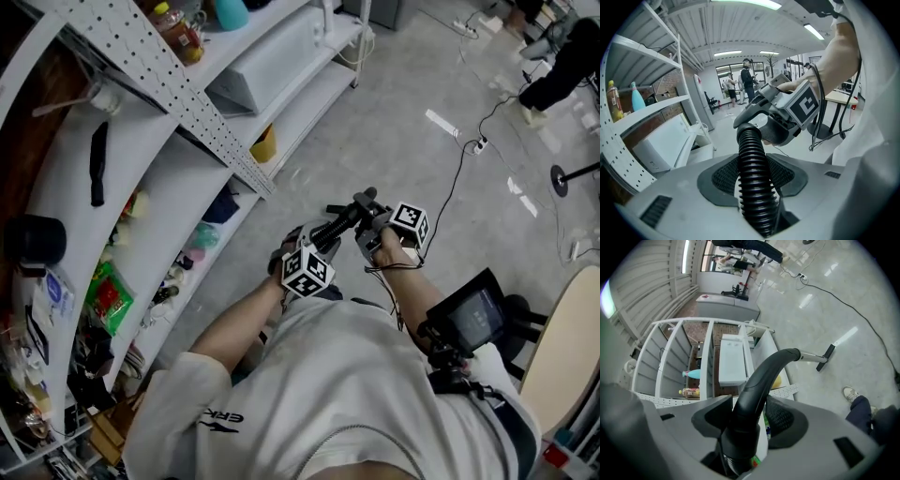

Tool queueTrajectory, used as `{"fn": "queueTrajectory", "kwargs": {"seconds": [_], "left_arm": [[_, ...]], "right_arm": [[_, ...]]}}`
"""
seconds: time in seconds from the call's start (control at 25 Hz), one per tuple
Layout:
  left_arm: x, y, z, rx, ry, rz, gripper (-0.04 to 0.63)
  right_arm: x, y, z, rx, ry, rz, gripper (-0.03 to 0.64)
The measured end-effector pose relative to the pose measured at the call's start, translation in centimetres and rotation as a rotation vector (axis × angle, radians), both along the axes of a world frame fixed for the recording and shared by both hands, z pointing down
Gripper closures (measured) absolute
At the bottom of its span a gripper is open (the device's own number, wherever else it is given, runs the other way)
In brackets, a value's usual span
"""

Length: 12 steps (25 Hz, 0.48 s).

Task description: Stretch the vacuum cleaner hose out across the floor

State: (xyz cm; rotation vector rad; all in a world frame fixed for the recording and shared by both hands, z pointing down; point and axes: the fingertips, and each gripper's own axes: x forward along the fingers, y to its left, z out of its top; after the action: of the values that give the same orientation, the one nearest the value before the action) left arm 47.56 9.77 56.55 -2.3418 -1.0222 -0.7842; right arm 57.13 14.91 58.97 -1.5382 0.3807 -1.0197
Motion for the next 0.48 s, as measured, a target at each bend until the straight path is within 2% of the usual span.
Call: {"fn": "queueTrajectory", "kwargs": {"seconds": [0.2, 0.48], "left_arm": [[3.8, 1.1, -0.4, 0.002, 0.006, 0.023, 0.422], [9.4, 3.9, -0.5, -0.002, 0.006, 0.002, 0.422]], "right_arm": [[3.7, 1.3, -0.5, -0.003, 0.009, 0.022, 0.393], [9.4, 3.8, -0.5, 0.003, -0.003, -0.003, 0.393]]}}
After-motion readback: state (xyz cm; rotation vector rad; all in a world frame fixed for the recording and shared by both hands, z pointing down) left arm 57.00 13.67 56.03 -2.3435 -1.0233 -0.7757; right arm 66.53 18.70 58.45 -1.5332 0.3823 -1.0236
